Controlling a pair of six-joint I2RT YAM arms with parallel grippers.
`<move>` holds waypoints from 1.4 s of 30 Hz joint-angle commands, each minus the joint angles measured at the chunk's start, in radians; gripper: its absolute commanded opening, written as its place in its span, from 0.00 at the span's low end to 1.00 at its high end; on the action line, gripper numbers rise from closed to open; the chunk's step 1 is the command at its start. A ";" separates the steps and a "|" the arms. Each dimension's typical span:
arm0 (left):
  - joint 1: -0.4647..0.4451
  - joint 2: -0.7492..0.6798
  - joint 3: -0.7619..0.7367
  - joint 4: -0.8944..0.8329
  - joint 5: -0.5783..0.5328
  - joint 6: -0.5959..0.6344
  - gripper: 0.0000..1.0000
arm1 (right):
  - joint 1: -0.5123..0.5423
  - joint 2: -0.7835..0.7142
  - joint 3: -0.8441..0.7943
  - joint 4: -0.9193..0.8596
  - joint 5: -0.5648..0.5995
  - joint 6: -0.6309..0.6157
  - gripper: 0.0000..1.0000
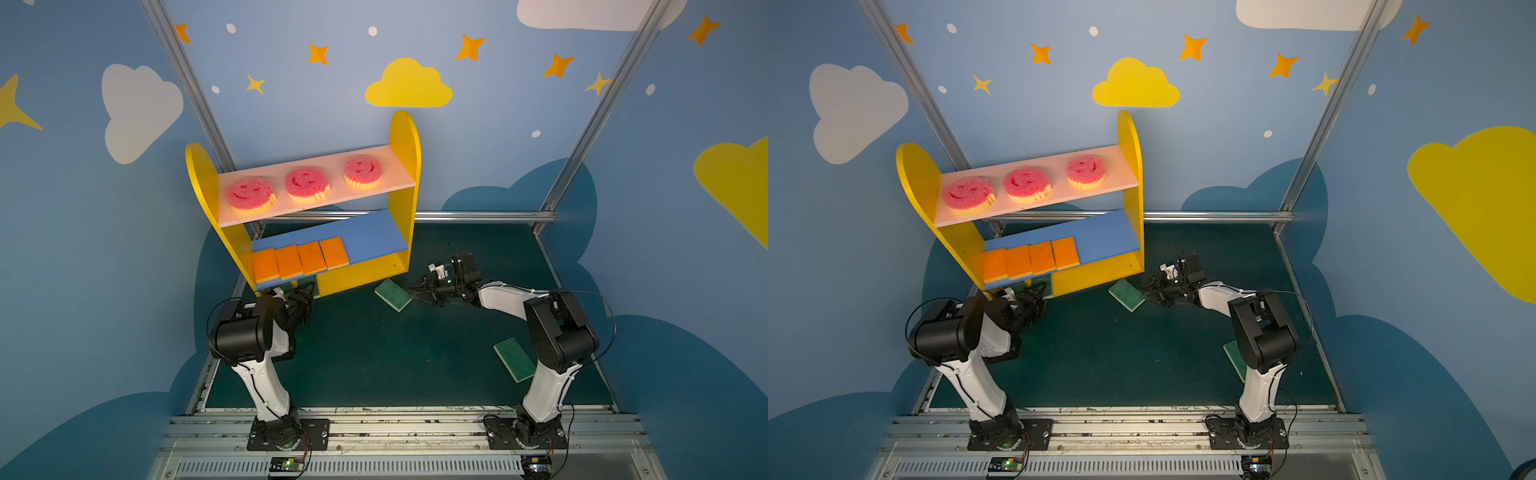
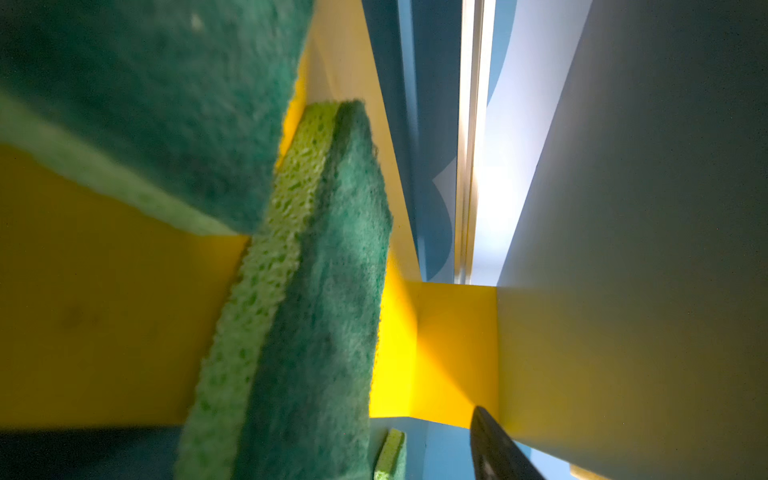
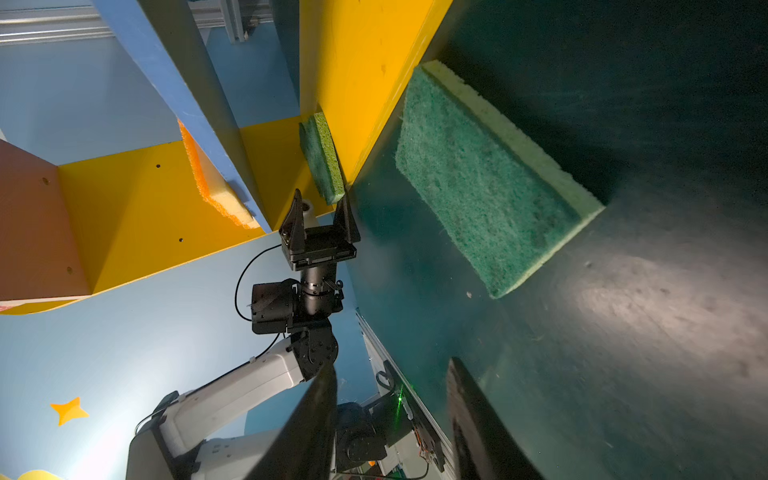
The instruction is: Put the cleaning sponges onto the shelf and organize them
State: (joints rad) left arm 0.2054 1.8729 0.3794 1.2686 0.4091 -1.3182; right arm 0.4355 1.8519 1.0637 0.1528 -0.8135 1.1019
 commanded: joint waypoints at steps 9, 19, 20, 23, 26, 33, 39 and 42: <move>-0.004 -0.391 -0.055 -0.544 -0.071 0.203 0.87 | 0.006 -0.024 -0.018 -0.006 -0.015 -0.019 0.46; 0.005 -0.888 0.042 -1.122 -0.208 0.308 0.50 | 0.005 -0.069 -0.046 -0.024 -0.012 -0.037 0.44; 0.004 -0.912 0.056 -1.150 -0.208 0.313 0.35 | 0.005 -0.071 -0.049 -0.020 -0.013 -0.036 0.45; 0.005 -0.930 0.083 -1.197 -0.188 0.308 0.09 | 0.005 -0.069 -0.056 -0.004 -0.020 -0.028 0.44; 0.005 -0.883 0.086 -1.186 -0.132 0.286 0.03 | 0.005 -0.072 -0.061 0.005 -0.026 -0.027 0.44; -0.012 -0.727 0.052 -1.047 -0.105 0.284 0.03 | -0.003 -0.068 -0.079 0.014 -0.033 -0.030 0.44; -0.046 -0.608 0.032 -0.932 -0.169 0.269 0.03 | -0.010 -0.056 -0.082 0.029 -0.039 -0.022 0.44; -0.055 -0.515 0.030 -0.847 -0.169 0.245 0.03 | -0.013 -0.052 -0.082 0.028 -0.038 -0.022 0.44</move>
State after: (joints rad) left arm 0.1581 1.3052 0.4171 0.3134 0.2592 -1.0550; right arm 0.4294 1.8111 0.9932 0.1646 -0.8394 1.0847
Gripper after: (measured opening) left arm 0.047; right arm 0.441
